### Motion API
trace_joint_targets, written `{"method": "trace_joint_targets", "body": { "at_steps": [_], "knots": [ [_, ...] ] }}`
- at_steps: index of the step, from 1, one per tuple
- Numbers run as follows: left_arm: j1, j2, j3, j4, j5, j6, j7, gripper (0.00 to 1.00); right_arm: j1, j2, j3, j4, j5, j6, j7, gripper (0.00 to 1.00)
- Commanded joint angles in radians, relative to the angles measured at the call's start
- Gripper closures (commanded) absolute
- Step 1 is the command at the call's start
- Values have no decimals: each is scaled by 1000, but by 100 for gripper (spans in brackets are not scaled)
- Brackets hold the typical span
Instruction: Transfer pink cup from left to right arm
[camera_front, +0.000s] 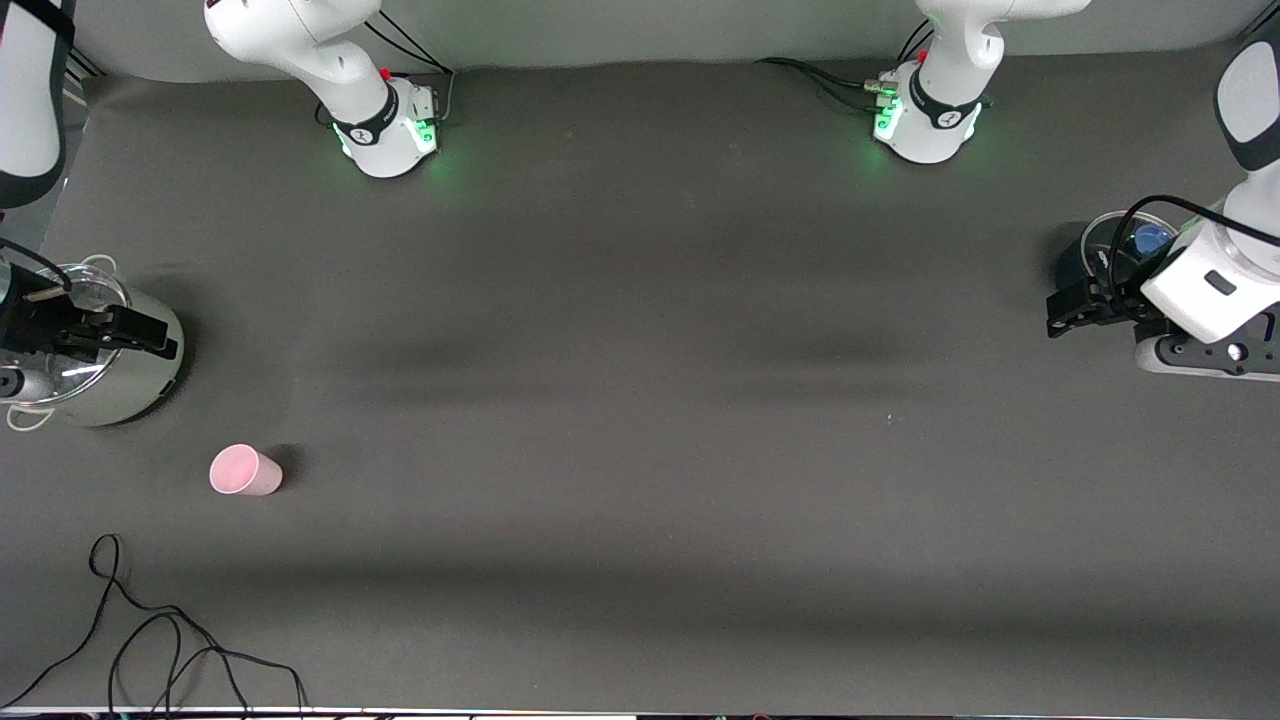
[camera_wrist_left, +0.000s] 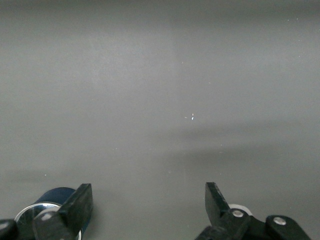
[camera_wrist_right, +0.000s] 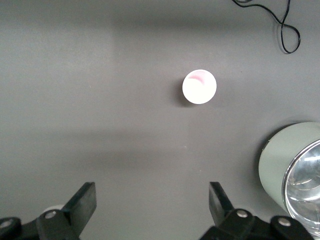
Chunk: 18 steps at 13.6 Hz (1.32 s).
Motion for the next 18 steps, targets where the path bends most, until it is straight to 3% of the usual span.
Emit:
{"method": "trace_joint_targets", "body": {
  "at_steps": [1, 3, 5, 18],
  "knots": [
    [-1, -30, -4, -3, 13, 4, -12, 0, -195, -69, 246, -52, -44, 22, 66, 0],
    [-1, -28, -5, 8, 13, -5, -13, 0, -346, -69, 392, -41, -44, 21, 69, 0],
    [-2, -22, -5, 10, 13, -4, -12, 0, -452, -69, 480, -26, -44, 19, 71, 0],
    [9, 15, -4, 25, 12, -25, 2, 0, -484, -74, 479, -13, -45, -16, 134, 0]
  ]
}}
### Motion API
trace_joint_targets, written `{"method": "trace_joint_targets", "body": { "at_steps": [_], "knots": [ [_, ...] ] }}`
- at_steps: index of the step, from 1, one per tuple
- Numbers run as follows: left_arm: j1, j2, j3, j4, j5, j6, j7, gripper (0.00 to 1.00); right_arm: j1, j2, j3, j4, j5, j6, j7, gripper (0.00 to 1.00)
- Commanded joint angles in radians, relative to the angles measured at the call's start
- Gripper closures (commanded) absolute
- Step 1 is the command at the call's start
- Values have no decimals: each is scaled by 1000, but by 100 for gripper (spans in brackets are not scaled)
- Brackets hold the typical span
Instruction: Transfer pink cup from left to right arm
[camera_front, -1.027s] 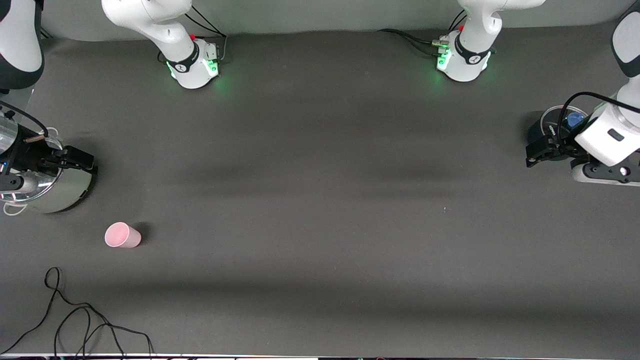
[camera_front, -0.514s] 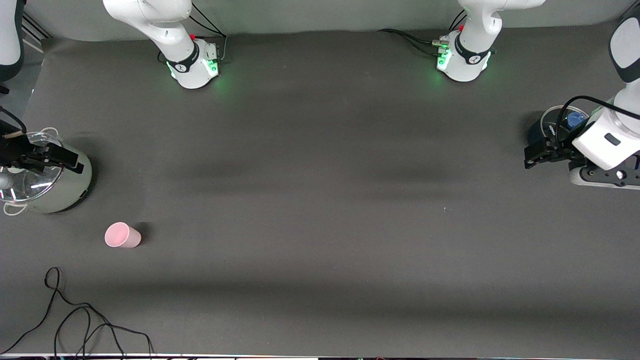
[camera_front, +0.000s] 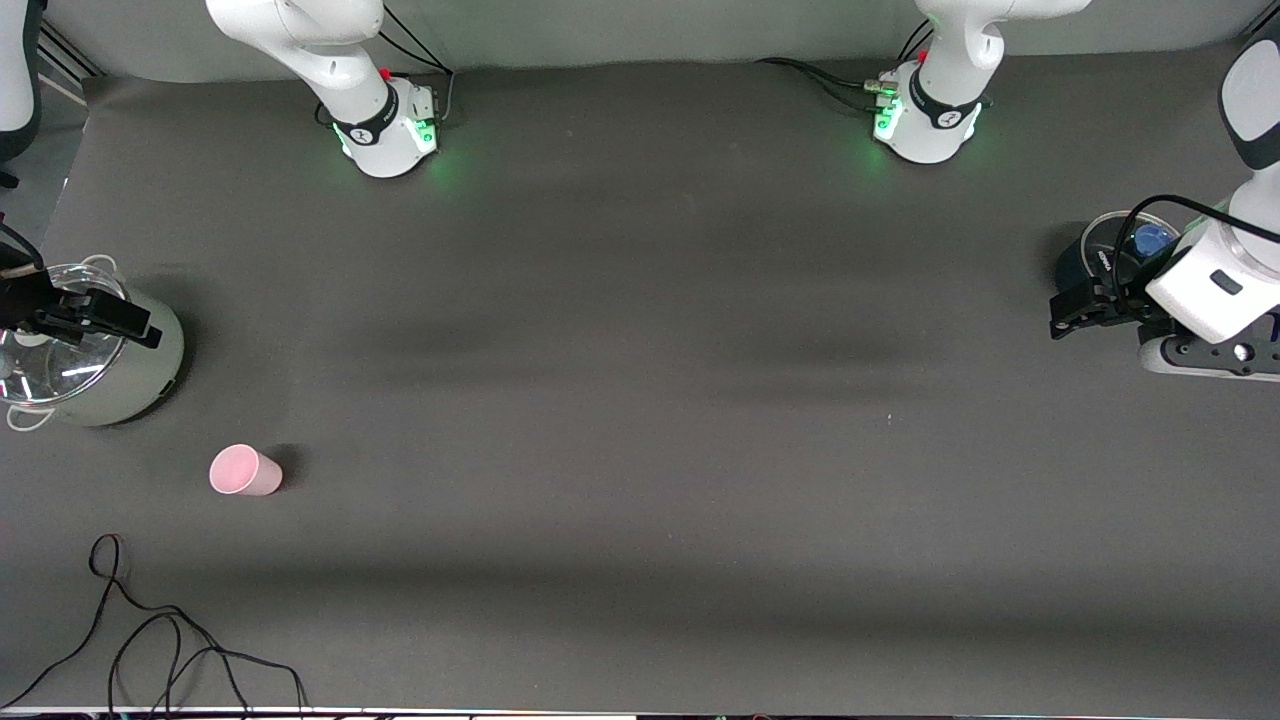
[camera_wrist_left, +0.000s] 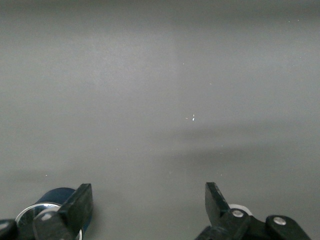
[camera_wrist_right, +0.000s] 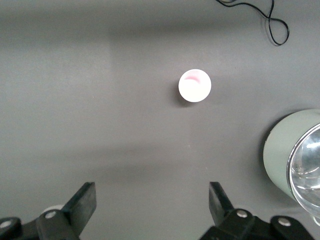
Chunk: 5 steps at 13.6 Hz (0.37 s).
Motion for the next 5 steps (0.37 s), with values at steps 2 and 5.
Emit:
{"method": "trace_joint_targets", "body": {
  "at_steps": [2, 5],
  "knots": [
    [3, 5, -5, 16, 12, -22, 2, 0, -4, -17, 12, -2, -21, -19, 27, 0],
    [1, 5, -5, 16, 12, -22, 3, 0, -4, -17, 11, -2, -21, -19, 28, 0]
  ]
}}
